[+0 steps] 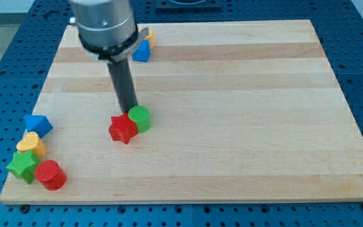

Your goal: Push green circle along with red star to the red circle

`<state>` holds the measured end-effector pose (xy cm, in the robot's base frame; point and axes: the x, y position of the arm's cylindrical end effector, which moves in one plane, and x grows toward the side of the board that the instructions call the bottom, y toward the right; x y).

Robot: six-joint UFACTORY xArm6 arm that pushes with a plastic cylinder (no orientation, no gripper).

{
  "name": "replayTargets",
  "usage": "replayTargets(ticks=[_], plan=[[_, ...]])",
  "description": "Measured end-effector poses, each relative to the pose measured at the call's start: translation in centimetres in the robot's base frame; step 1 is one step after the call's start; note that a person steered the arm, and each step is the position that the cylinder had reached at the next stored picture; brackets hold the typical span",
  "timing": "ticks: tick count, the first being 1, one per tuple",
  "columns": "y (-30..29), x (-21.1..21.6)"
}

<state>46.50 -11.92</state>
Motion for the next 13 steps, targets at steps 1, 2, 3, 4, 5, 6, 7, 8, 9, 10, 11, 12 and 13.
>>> replayTargets(ticks=[1, 2, 3, 4, 5, 6, 7, 8, 9, 10, 11, 12, 13], plan=[[-1.3, 1.8], [-1.5, 0.9], [-1.2, -1.3], [2.7, -3.1], [5.7, -2.9], [4.3, 0.6], [0.5, 3.4], [-2.1, 4.1], [-1.4, 3.8], [2.8, 2.7], [6.5, 2.8], [8.8, 5.6], [9.1, 7.3]])
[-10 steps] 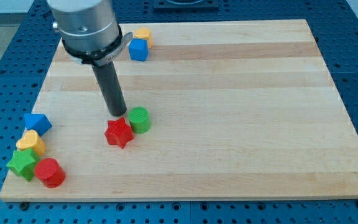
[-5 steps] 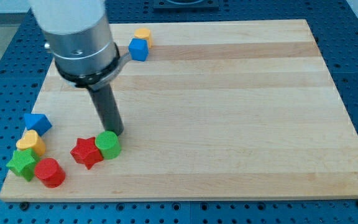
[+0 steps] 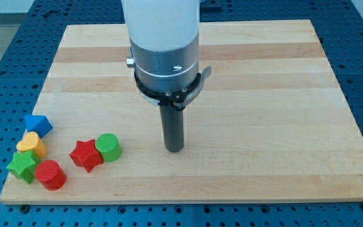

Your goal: Push green circle along with red star to the red circle

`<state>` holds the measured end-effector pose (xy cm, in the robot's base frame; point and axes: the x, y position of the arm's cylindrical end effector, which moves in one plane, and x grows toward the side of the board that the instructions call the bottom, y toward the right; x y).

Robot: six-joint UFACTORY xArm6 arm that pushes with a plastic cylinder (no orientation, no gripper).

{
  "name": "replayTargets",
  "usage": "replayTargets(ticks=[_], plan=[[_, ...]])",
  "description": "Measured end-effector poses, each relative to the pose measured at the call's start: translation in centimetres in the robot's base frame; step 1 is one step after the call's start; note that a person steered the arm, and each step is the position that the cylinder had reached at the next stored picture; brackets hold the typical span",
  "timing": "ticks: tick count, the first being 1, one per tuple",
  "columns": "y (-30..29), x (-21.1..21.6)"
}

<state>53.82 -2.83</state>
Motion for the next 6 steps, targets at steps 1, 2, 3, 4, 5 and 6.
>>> replayTargets(ticks=[1, 2, 3, 4, 5, 6], plan=[[-1.2, 0.1], [-4.2, 0.1], [-8.1, 0.1], [-11.6, 0.1], [-14.4, 0.0], [-15.5, -0.7]])
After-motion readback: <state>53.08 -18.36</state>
